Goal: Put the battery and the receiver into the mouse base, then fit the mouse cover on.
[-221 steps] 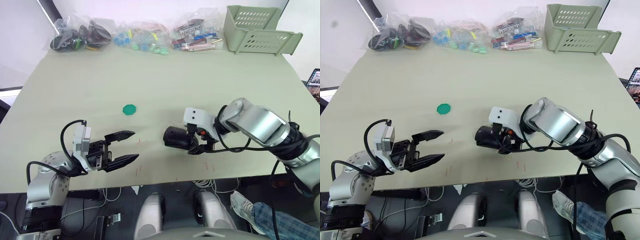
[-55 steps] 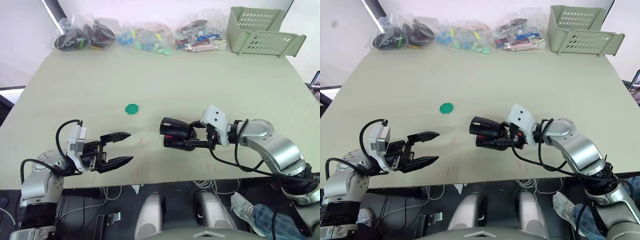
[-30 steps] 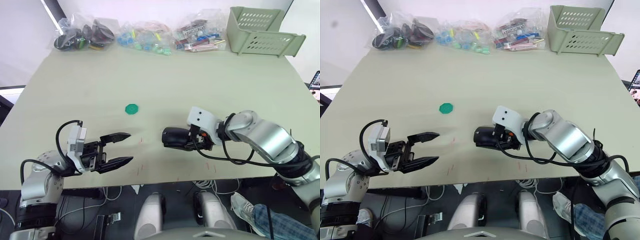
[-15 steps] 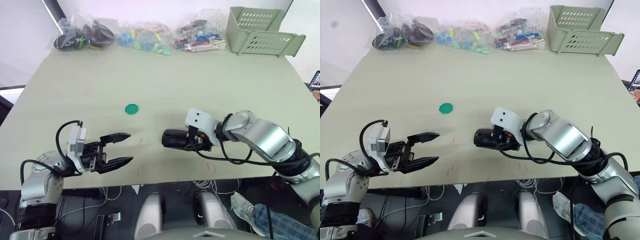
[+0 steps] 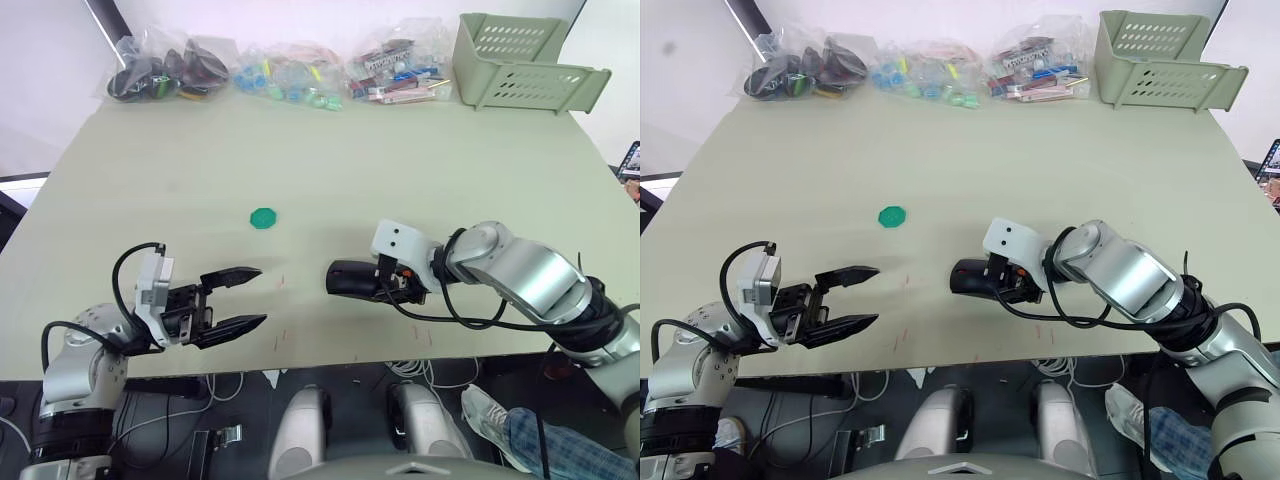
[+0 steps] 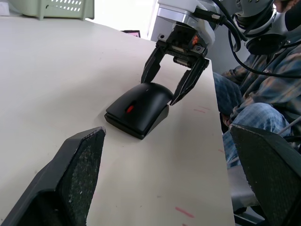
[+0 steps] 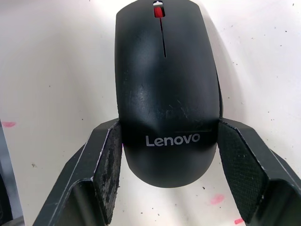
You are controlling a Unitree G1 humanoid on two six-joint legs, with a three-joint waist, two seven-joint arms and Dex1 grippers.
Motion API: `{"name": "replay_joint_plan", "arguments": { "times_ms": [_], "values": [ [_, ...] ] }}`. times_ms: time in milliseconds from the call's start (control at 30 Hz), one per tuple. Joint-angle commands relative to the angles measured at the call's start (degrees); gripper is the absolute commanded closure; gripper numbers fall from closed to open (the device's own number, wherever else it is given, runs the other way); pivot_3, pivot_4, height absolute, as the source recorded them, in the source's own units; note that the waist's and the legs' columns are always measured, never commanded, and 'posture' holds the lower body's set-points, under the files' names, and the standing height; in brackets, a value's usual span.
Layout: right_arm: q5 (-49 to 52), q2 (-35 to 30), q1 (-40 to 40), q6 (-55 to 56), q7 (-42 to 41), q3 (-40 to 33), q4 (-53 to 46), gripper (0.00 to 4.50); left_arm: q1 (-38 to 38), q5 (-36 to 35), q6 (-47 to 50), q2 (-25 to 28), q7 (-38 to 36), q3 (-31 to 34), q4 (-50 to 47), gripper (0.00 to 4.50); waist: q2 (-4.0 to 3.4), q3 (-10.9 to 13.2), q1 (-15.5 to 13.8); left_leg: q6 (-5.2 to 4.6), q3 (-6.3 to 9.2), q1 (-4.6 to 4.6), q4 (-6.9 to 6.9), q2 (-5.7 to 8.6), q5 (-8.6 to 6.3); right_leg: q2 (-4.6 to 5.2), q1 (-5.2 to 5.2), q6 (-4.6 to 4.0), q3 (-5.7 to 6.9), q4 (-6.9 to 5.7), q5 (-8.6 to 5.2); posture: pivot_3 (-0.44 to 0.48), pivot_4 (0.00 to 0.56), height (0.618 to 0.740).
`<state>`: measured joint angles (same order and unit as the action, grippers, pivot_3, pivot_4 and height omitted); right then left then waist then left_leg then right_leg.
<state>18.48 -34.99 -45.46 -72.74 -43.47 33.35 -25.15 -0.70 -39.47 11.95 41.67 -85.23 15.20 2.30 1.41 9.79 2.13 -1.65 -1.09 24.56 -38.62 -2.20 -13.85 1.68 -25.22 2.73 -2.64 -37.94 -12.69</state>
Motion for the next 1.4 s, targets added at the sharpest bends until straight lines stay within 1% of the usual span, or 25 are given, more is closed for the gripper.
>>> {"name": "replay_joint_plan", "arguments": {
  "times_ms": [33, 667, 1033, 1400],
  "values": [
    [-0.06, -0.20, -1.37, 0.95, -0.41, 0.50, -0.43, 1.65, 0.30, -0.45, -0.68, 0.07, 0.06, 0.88, -2.44, 0.00, 0.00, 0.00, 0.01, 0.00, 0.00, 0.00, 0.00, 0.00, 0.00, 0.00, 0.00, 0.00, 0.00, 0.00, 0.00, 0.000, 0.150, 0.740],
    [0.44, 0.47, -2.47, 0.86, -1.49, 1.01, 1.40, 1.65, 1.34, -0.71, -0.56, -0.12, 0.65, 1.17, -3.47, 0.00, 0.00, 0.00, 0.09, 0.00, 0.00, -0.01, 0.01, 0.00, 0.00, 0.00, 0.00, 0.00, 0.00, 0.00, 0.00, 0.000, 0.150, 0.740],
    [0.78, 0.86, -3.10, -0.01, -1.08, -0.28, 0.37, 1.65, 1.22, -0.68, -0.51, -0.29, 0.62, 0.90, -3.44, 0.00, 0.00, 0.00, 0.15, 0.00, 0.01, -0.01, 0.02, -0.01, 0.00, -0.01, -0.01, -0.01, 0.00, 0.00, 0.00, 0.000, 0.150, 0.740],
    [0.31, 0.30, -3.08, 0.49, -1.00, 0.00, 0.15, 1.65, 1.16, -0.56, -0.50, -0.53, 0.69, 0.76, -3.39, 0.00, 0.00, 0.00, 0.14, 0.00, 0.00, 0.00, 0.02, -0.01, 0.00, -0.01, -0.01, -0.01, 0.00, 0.01, 0.00, 0.000, 0.150, 0.740]
  ]
}}
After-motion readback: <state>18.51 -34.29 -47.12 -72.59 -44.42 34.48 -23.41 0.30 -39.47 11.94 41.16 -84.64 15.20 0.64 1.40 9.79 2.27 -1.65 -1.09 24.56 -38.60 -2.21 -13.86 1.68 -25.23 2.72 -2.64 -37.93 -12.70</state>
